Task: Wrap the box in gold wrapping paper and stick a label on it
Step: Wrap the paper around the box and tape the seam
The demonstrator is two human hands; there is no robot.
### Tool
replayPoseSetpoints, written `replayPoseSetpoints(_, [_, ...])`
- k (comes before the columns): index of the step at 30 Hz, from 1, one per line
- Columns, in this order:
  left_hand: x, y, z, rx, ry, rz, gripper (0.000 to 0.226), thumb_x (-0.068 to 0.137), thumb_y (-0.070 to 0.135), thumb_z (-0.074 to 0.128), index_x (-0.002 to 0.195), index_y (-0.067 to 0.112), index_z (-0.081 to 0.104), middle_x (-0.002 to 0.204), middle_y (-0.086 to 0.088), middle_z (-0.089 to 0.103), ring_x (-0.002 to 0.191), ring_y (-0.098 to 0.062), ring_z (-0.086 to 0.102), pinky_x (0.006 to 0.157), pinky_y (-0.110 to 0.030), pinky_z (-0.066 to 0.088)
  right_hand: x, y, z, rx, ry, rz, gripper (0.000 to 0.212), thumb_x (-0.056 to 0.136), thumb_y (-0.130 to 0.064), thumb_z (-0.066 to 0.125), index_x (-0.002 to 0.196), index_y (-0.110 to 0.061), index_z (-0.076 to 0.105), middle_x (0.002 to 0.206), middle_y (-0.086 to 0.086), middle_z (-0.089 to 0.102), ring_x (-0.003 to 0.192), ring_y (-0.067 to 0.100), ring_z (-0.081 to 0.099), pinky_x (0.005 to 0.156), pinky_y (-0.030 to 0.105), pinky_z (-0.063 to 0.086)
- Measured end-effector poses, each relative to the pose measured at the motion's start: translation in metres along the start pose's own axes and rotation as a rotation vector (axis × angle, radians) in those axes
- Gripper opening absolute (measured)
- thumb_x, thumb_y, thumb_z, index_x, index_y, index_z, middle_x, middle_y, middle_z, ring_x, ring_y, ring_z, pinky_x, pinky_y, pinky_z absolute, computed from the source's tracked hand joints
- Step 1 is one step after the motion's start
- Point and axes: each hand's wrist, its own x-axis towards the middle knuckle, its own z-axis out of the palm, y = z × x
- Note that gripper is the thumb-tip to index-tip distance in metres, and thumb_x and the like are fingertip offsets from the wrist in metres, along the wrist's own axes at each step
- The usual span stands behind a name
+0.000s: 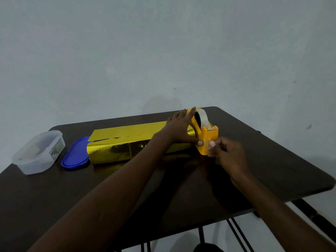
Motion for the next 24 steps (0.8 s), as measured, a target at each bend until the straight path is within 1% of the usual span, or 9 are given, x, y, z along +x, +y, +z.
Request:
replayPoseSetpoints(4, [-0.02, -0.017, -0.015, 0.065, 0.028, -0.021, 0.108, 0.073, 0.069, 0.067, 0.155, 0.018, 0.018, 0.16, -0.008, 0.022, 0.148, -0.028, 0.018, 0.115, -0.053, 0.021, 0.007, -0.018, -0.002, 0.011, -0.088, -0.118, 0.018, 0.095, -0.013, 0.061, 0.082, -0.004, 0.068, 0.077, 0.004, 0.071, 0.067, 0.017, 0.069, 0.071, 0.036, 0.059])
replayPoseSetpoints(6, [-0.037, -0.029, -0.023, 0.133, 0.023, -0.024, 0.1, 0.079, 0.066, 0.063, 0.154, 0.015, 0.022, 0.16, -0.007, 0.023, 0.148, -0.025, 0.02, 0.116, -0.051, 0.023, 0.015, -0.031, 0.001, -0.017, -0.158, -0.197, 0.018, 0.095, -0.015, 0.061, 0.081, -0.007, 0.069, 0.076, 0.002, 0.072, 0.064, 0.016, 0.069, 0.067, 0.032, 0.058])
replayPoseSetpoints(10, [-0.077, -0.058, -0.033, 0.233, 0.013, -0.063, 0.094, 0.086, 0.064, 0.055, 0.155, 0.011, 0.018, 0.161, -0.008, 0.021, 0.149, -0.023, 0.017, 0.117, -0.045, 0.021, 0.034, -0.055, 0.022, 0.011, -0.332, -0.272, 0.021, 0.096, -0.011, 0.06, 0.075, -0.008, 0.063, 0.076, 0.008, 0.071, 0.062, 0.015, 0.067, 0.06, 0.022, 0.054])
replayPoseSetpoints(14, [-0.097, -0.073, -0.028, 0.261, -0.021, -0.14, 0.092, 0.088, 0.061, 0.055, 0.154, 0.009, 0.018, 0.161, -0.011, 0.021, 0.149, -0.024, 0.017, 0.117, -0.042, 0.022, 0.05, -0.07, 0.059, 0.001, -0.429, -0.292, 0.022, 0.096, -0.012, 0.061, 0.075, -0.004, 0.063, 0.077, 0.015, 0.071, 0.062, 0.017, 0.065, 0.059, 0.023, 0.054])
replayPoseSetpoints(16, [-0.103, -0.073, -0.026, 0.274, -0.008, -0.156, 0.087, 0.089, 0.059, 0.055, 0.152, 0.008, 0.023, 0.159, -0.012, 0.025, 0.147, -0.024, 0.021, 0.116, -0.042, 0.025, 0.059, -0.077, 0.08, 0.004, -0.494, -0.279, 0.021, 0.096, -0.012, 0.06, 0.077, -0.003, 0.063, 0.076, 0.014, 0.07, 0.063, 0.018, 0.064, 0.059, 0.027, 0.056])
replayPoseSetpoints(18, [-0.106, -0.073, -0.024, 0.308, 0.0, -0.157, 0.086, 0.091, 0.058, 0.053, 0.152, 0.007, 0.021, 0.159, -0.012, 0.025, 0.147, -0.025, 0.022, 0.116, -0.042, 0.023, 0.066, -0.08, 0.101, 0.001, -0.555, -0.254, 0.021, 0.096, -0.013, 0.061, 0.077, -0.004, 0.063, 0.075, 0.013, 0.07, 0.063, 0.019, 0.063, 0.059, 0.031, 0.057])
replayPoseSetpoints(19, [-0.108, -0.073, -0.023, 0.315, 0.014, -0.152, 0.085, 0.092, 0.057, 0.052, 0.153, 0.007, 0.02, 0.159, -0.012, 0.024, 0.147, -0.025, 0.021, 0.116, -0.041, 0.022, 0.068, -0.079, 0.11, -0.03, -0.569, -0.254, 0.021, 0.096, -0.015, 0.061, 0.077, -0.006, 0.063, 0.074, 0.012, 0.07, 0.062, 0.018, 0.064, 0.058, 0.031, 0.056])
replayPoseSetpoints(22, [-0.115, -0.078, -0.019, 0.323, 0.058, -0.146, 0.085, 0.093, 0.056, 0.05, 0.154, 0.007, 0.017, 0.161, -0.011, 0.021, 0.149, -0.023, 0.016, 0.118, -0.038, 0.019, 0.074, -0.07, 0.125, -0.175, -0.583, -0.262, 0.022, 0.095, -0.018, 0.062, 0.075, -0.009, 0.063, 0.07, 0.006, 0.071, 0.056, 0.009, 0.062, 0.055, 0.021, 0.05])
replayPoseSetpoints(24, [-0.125, -0.085, -0.019, 0.325, 0.067, -0.165, 0.086, 0.093, 0.058, 0.048, 0.155, 0.009, 0.014, 0.162, -0.01, 0.017, 0.15, -0.022, 0.013, 0.119, -0.037, 0.015, 0.079, -0.065, 0.124, -0.191, -0.597, -0.242, 0.025, 0.096, -0.018, 0.061, 0.072, -0.01, 0.062, 0.068, 0.005, 0.071, 0.055, 0.008, 0.062, 0.056, 0.02, 0.05])
